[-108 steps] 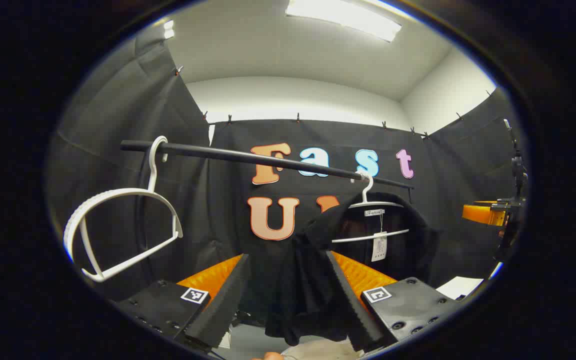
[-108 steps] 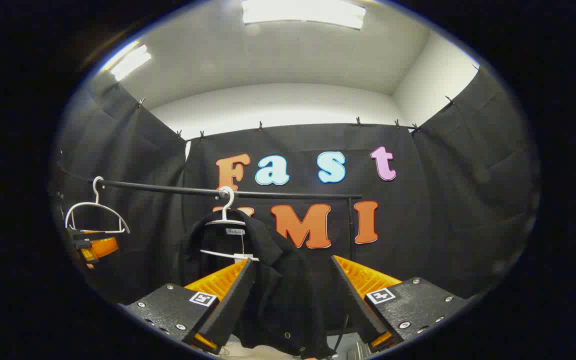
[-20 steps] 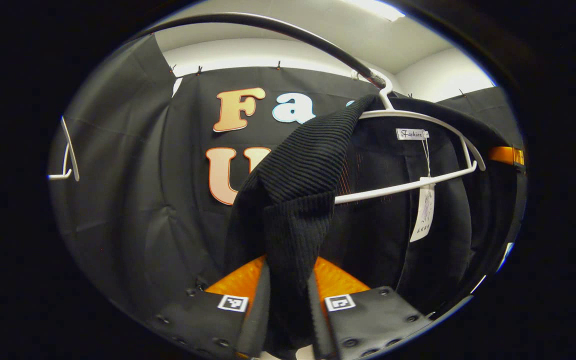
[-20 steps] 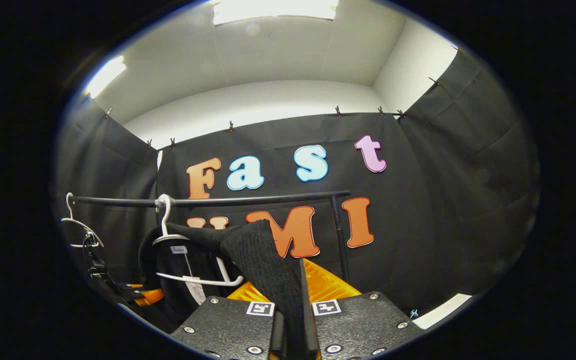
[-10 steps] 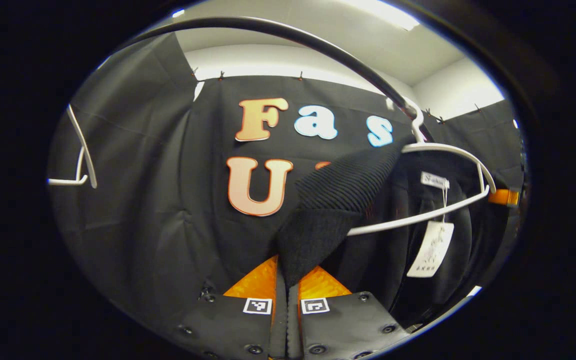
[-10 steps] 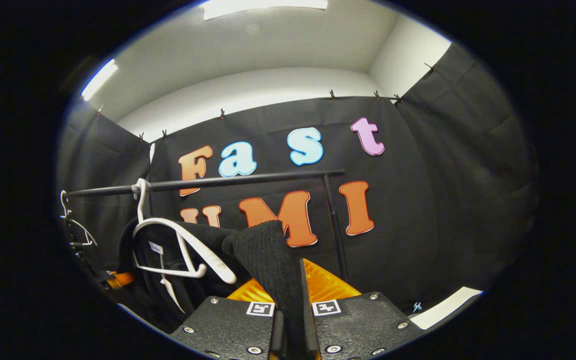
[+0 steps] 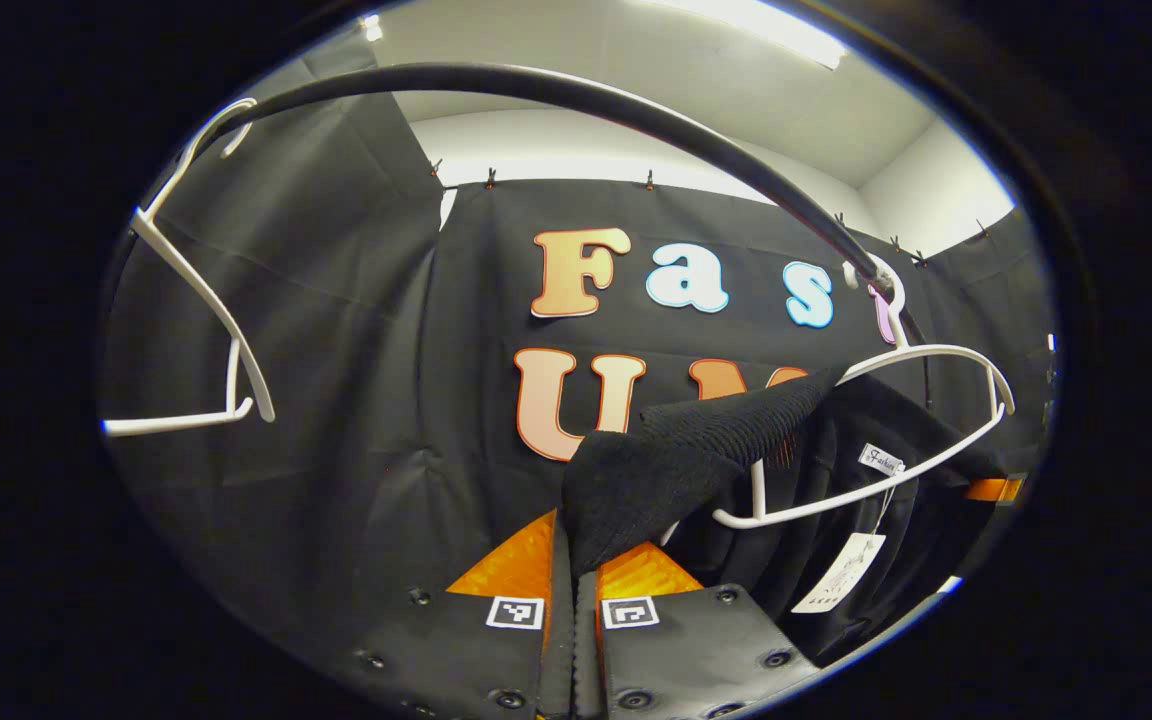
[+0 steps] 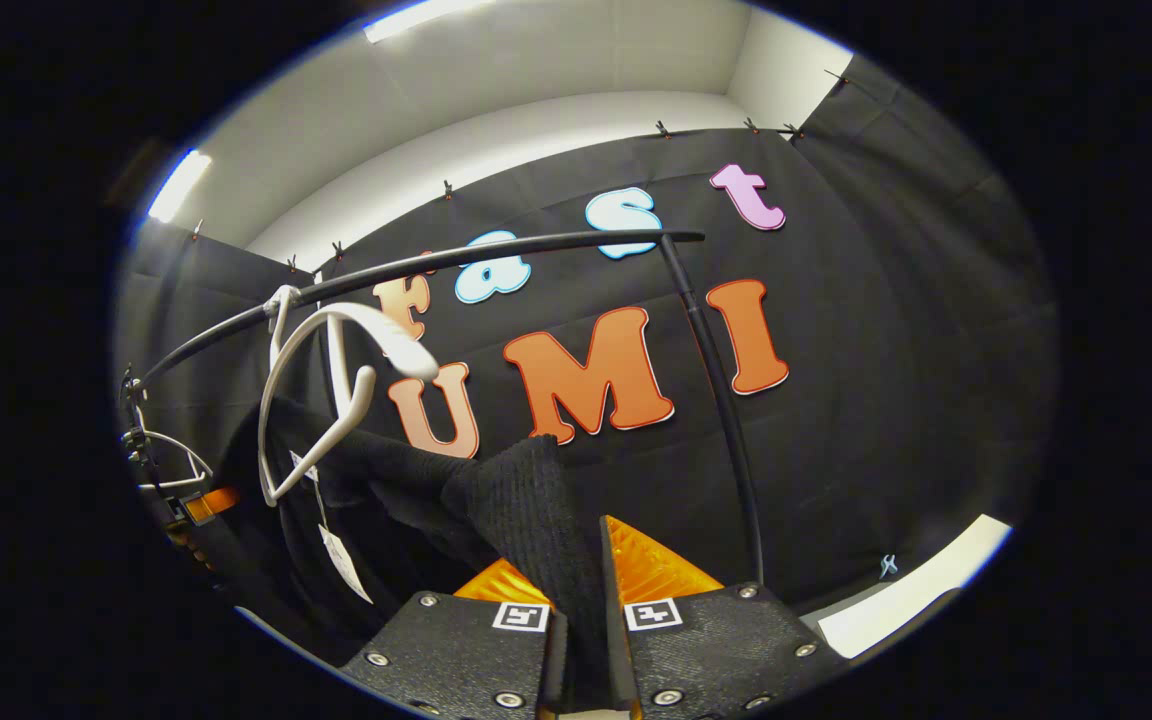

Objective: Grasp the clothes on the hanger with both hands and then place them into the laundry hamper below.

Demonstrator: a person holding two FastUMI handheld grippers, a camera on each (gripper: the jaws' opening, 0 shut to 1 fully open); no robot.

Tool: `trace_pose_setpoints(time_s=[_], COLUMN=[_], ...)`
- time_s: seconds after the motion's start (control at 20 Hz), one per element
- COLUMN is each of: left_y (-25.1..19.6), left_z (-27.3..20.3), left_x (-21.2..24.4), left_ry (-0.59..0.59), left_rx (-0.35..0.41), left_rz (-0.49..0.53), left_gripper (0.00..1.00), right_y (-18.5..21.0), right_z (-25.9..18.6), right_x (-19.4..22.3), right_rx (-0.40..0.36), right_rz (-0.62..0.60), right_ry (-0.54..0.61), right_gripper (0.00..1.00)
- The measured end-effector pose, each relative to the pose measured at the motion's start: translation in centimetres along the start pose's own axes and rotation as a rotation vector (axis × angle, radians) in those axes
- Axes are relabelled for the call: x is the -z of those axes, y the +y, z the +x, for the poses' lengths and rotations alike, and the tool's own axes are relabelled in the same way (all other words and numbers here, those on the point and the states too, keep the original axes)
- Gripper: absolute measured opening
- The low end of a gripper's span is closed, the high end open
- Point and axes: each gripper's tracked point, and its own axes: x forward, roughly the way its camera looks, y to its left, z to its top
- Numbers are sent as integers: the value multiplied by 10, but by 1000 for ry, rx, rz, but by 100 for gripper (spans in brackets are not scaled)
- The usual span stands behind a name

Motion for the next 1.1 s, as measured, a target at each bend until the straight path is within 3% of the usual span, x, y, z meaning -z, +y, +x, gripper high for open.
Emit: trace_pose_setpoints(time_s=[0.35,0.55,0.8,1.1], left_y=[15,24,25,33], left_z=[-3,-3,-5,0], left_x=[18,19,34,77], left_ry=[49,35,75,159], left_rx=[-15,-45,-59,-144], left_rz=[-36,53,16,41], left_gripper=[8,7,7,10], right_y=[15,21,35,38], right_z=[3,1,-4,-4], right_x=[46,70,91,127], right_rx=[-22,-33,-41,-23], right_rz=[-16,-34,-33,-41], right_ry=[64,93,130,176], right_gripper=[13,13,13,13])
